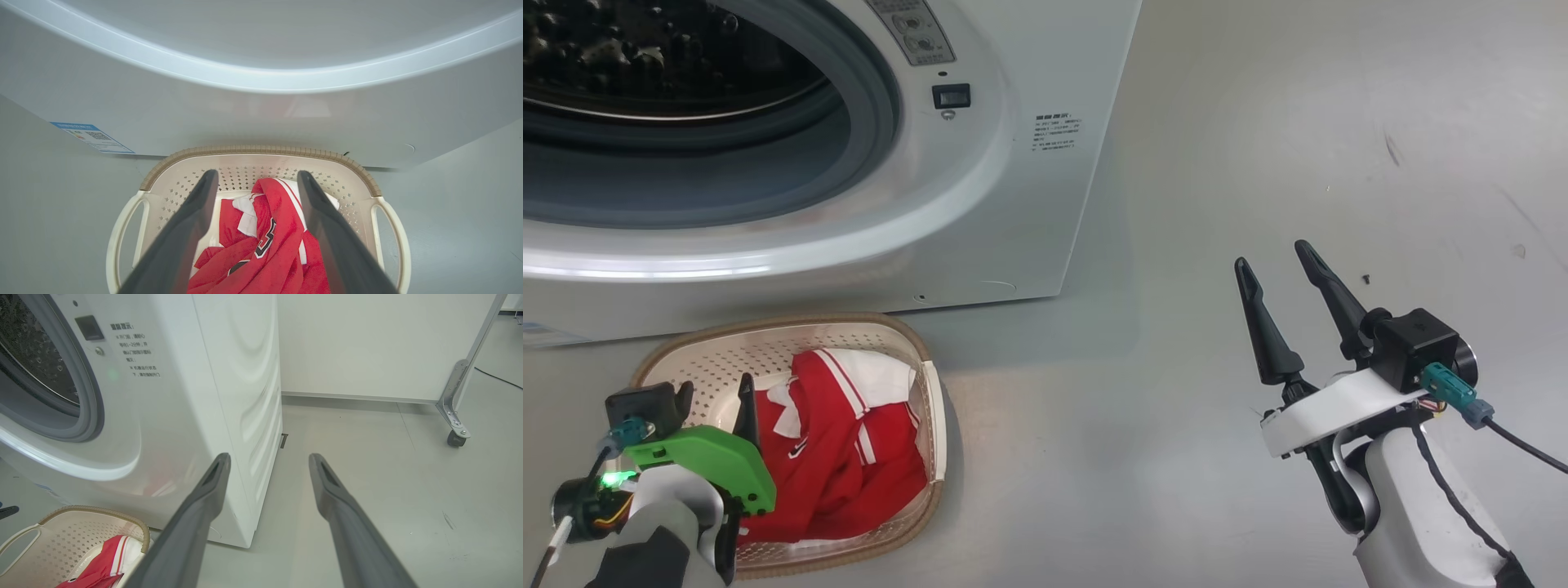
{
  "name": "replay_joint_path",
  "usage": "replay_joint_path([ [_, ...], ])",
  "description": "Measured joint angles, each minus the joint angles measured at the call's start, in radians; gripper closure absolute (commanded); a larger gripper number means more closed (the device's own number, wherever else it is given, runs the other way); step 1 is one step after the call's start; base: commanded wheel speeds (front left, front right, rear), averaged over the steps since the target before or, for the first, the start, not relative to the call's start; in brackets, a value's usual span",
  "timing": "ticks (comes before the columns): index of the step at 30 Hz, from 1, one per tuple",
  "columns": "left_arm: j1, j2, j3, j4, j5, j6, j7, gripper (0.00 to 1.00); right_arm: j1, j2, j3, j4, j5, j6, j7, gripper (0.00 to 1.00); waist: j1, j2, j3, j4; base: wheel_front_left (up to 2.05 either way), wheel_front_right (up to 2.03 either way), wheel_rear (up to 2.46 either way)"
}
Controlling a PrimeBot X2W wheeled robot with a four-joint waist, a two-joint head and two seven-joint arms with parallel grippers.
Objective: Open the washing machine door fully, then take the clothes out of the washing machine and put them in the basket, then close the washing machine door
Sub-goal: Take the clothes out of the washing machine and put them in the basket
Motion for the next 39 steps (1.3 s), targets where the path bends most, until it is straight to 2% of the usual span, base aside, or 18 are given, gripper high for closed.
replay_joint_path([
  [12, 0.002, -0.029, -0.034, -0.09, 0.006, -0.044, -0.018, 0.0, 0.051, 0.003, -0.025, 0.015, 0.003, 0.0, 0.0, 0.0, 0.0, 0.0, -0.116, 0.045, 0.0, 0.0, 0.0],
  [16, 0.011, -0.038, -0.032, -0.204, -0.001, -0.051, -0.018, 0.0, 0.089, 0.002, -0.04, 0.015, 0.003, 0.0, 0.0, 0.0, 0.0, 0.0, -0.167, 0.064, 0.0, 0.0, 0.0],
  [26, 0.103, -0.05, -0.012, -0.396, -0.028, -0.052, -0.019, 0.0, 0.135, -0.001, -0.044, 0.007, 0.003, 0.0, 0.0, 0.0, 0.0, 0.0, -0.257, 0.1, 0.0, 0.0, 0.0],
  [39, 0.241, -0.051, -0.037, -0.547, -0.025, -0.052, -0.019, 0.0, 0.167, 0.004, -0.057, -0.029, 0.003, 0.0, 0.0, 0.0, 0.0, 0.0, -0.313, 0.109, 0.0, 0.0, 0.0],
])
